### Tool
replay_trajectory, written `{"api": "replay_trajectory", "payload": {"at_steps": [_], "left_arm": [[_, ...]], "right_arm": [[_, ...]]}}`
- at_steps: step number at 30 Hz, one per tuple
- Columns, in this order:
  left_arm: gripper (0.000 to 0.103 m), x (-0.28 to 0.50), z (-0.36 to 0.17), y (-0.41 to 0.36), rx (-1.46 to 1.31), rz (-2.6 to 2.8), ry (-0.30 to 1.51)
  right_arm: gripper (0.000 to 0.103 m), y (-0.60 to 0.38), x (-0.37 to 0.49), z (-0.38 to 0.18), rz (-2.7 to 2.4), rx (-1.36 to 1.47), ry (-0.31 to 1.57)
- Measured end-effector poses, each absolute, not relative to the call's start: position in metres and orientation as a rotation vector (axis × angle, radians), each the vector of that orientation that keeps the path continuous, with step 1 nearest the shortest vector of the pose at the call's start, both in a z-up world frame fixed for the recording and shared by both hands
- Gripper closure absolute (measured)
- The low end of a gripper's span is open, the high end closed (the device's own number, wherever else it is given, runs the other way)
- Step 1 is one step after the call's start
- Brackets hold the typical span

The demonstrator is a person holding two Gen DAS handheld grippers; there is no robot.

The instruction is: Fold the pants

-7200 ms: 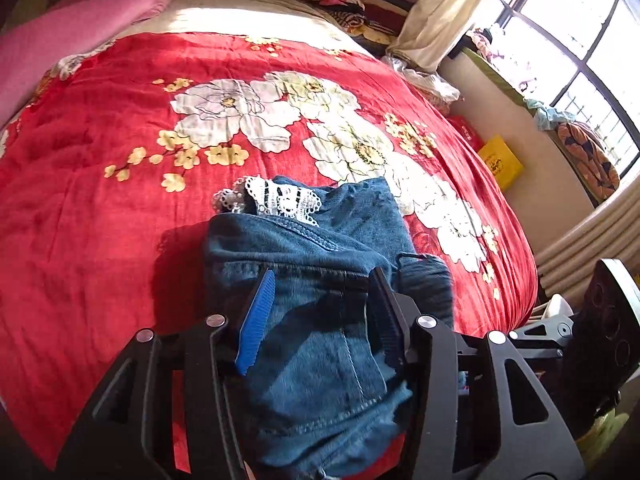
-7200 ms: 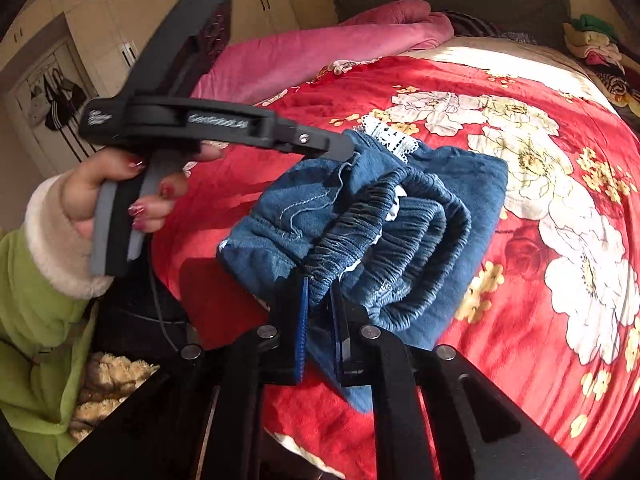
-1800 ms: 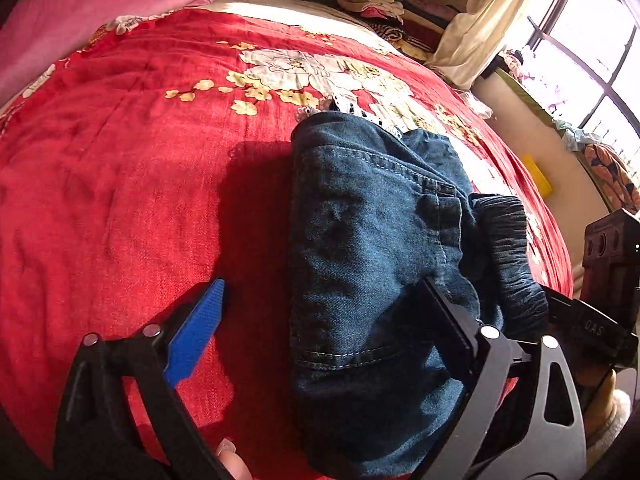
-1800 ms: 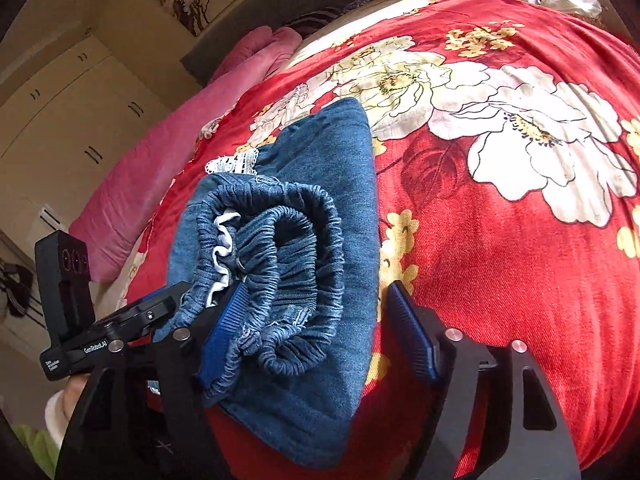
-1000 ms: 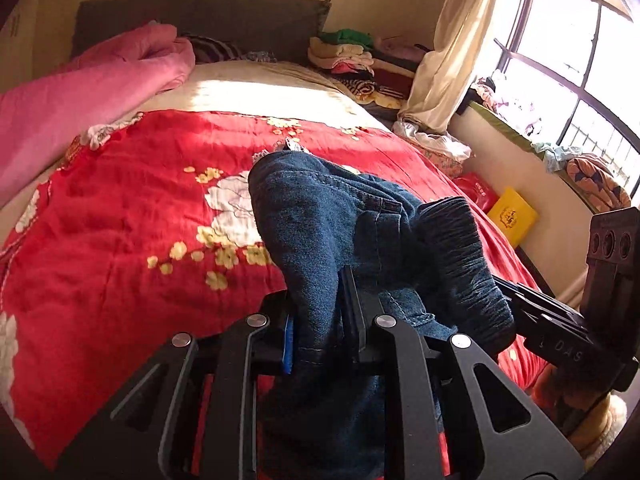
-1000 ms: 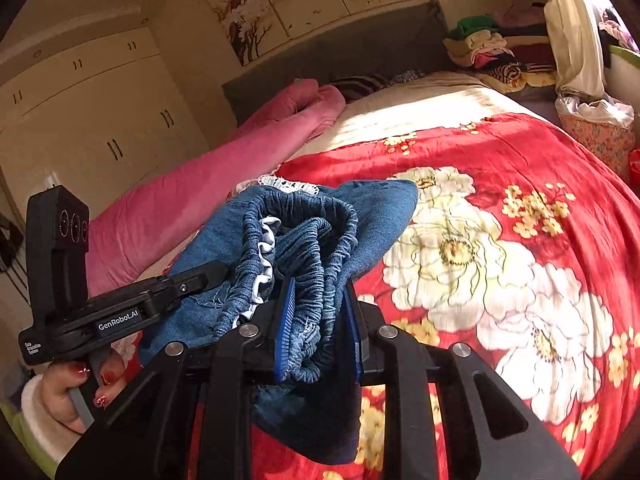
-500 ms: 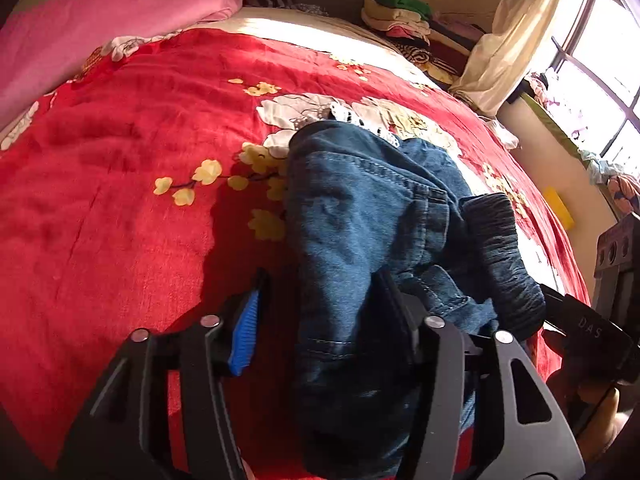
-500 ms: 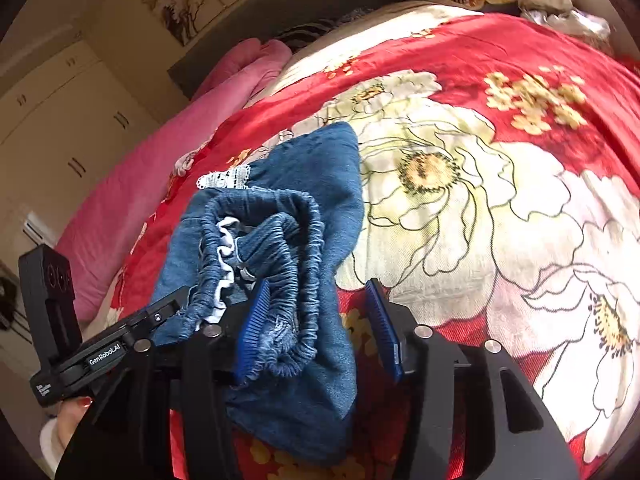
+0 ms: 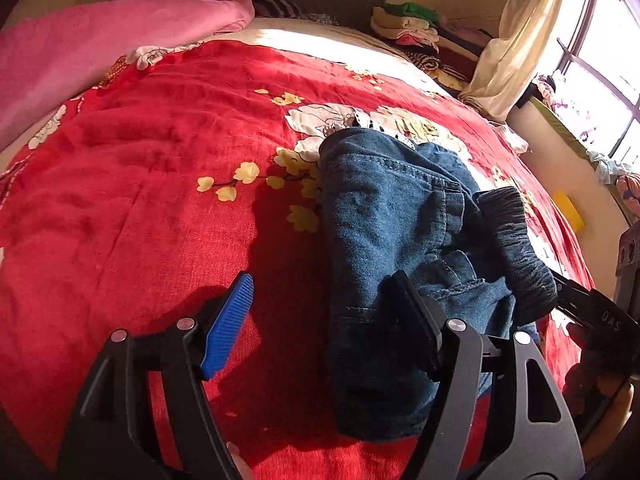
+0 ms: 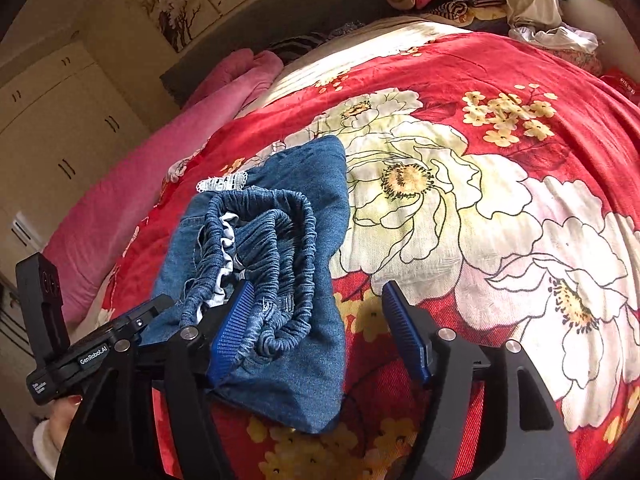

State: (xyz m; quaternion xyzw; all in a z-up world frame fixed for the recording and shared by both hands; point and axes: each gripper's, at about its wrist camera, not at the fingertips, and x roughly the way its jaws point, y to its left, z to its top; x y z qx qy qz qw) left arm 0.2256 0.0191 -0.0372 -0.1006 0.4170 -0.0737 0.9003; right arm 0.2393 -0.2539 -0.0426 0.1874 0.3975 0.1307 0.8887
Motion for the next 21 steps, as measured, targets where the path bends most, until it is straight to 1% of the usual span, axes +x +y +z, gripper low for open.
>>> {"api": "replay_trajectory", "payload": {"at_steps": [3, 6, 11, 19, 21], "left_arm": [[0.039, 0.22, -0.03, 0.019, -0.19, -0.144, 0.85], [0.035, 0.213, -0.023, 0.019, -0.175, -0.137, 0.831], [0.032, 0.202, -0.013, 0.017, -0.17, -0.136, 0.811], [0.022, 0.187, 0.003, 0.014, -0.15, -0.134, 0.778], [0.022, 0.184, 0.007, 0.013, -0.144, -0.134, 0.771]], "right_arm": [[0.033, -0.257, 0.231, -0.035, 0.26, 0.377, 0.806], [0.028, -0.262, 0.222, -0.027, 0.257, 0.385, 0.781], [0.023, -0.267, 0.21, -0.014, 0.248, 0.38, 0.751], [0.018, -0.263, 0.192, 0.002, 0.247, 0.337, 0.712], [0.017, -0.262, 0.187, 0.006, 0.25, 0.329, 0.705]]}}
